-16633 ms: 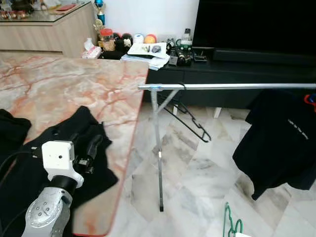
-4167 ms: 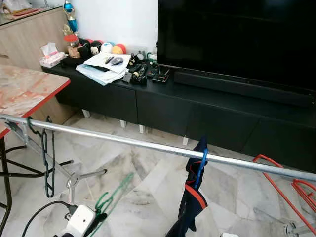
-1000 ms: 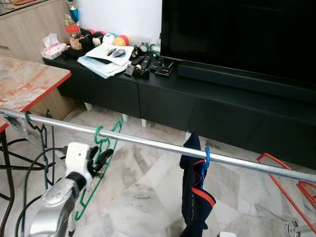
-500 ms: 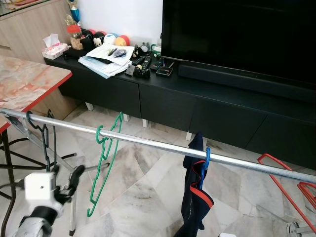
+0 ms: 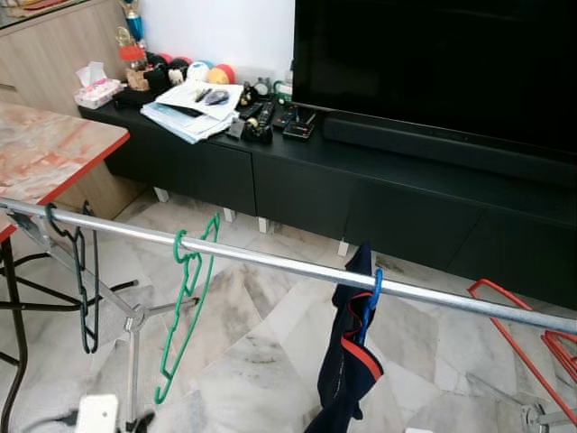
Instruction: Hang hanger
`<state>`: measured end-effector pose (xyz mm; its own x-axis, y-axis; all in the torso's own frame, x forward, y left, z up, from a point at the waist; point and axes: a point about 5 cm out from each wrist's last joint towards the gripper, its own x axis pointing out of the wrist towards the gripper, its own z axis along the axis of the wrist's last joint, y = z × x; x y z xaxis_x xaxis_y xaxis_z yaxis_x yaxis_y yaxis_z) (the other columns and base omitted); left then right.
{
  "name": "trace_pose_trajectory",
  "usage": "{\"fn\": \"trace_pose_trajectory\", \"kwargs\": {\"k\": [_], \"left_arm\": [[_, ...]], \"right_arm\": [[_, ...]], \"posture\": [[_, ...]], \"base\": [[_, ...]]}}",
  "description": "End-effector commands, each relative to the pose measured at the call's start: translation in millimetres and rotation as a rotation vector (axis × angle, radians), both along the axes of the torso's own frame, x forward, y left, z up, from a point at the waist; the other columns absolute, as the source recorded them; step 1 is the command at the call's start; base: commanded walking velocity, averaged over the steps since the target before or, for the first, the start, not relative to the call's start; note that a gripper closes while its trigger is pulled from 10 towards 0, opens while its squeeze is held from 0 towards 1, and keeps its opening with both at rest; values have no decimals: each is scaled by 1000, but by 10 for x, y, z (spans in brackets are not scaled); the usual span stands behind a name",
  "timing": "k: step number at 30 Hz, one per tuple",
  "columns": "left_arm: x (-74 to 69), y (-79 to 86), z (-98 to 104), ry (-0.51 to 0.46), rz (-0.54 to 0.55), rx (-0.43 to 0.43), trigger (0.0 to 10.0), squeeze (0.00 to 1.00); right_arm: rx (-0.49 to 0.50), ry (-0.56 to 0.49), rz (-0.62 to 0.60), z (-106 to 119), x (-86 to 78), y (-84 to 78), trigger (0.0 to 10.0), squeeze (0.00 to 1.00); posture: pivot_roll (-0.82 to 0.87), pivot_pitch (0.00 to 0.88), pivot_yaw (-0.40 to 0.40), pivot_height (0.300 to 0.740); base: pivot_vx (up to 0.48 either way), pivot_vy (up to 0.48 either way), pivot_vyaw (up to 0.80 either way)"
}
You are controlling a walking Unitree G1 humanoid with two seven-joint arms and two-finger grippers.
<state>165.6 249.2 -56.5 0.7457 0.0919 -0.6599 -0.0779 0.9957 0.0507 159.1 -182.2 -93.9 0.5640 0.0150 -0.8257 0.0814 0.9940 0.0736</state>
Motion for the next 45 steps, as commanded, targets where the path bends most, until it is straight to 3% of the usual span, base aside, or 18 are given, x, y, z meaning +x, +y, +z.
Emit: {"fn": "trace_pose_trajectory", "kwargs": {"k": [1,4,7,12,20,32,45], "left_arm": [[-158,-65,-141,95,-36,7,10000,0],[-264,-90,-270,196,31,7,10000,0],[-237,-189,-316,229,33,-15,10000,0],[-170,-276,-323,239,-38,0,10000,0],[-128,-227,-312,240,5,3,10000,0],[-220,-259,-359,271,-5,-4,10000,0],[-191,-302,-355,262,-42,-10,10000,0]], "right_arm": [[1,24,-17,-25,-59,-12,10000,0],[-3,26,-16,-25,-58,-12,10000,0],[-4,24,-22,-24,-56,-15,10000,0],[-8,25,-19,-24,-55,-17,10000,0],[-15,34,-30,-26,-55,-26,10000,0],[-14,39,-11,-26,-47,0,10000,0],[-12,23,-11,-19,-35,2,10000,0]], "posture": [[-24,101,16,721],[-30,96,18,721],[-35,93,19,721],[-36,83,17,721],[-43,72,21,721],[-41,72,21,721],[-37,88,23,721]], "base": [[0,0,0],[0,0,0],[0,0,0],[0,0,0],[0,0,0],[0,0,-714],[0,0,-584]]}}
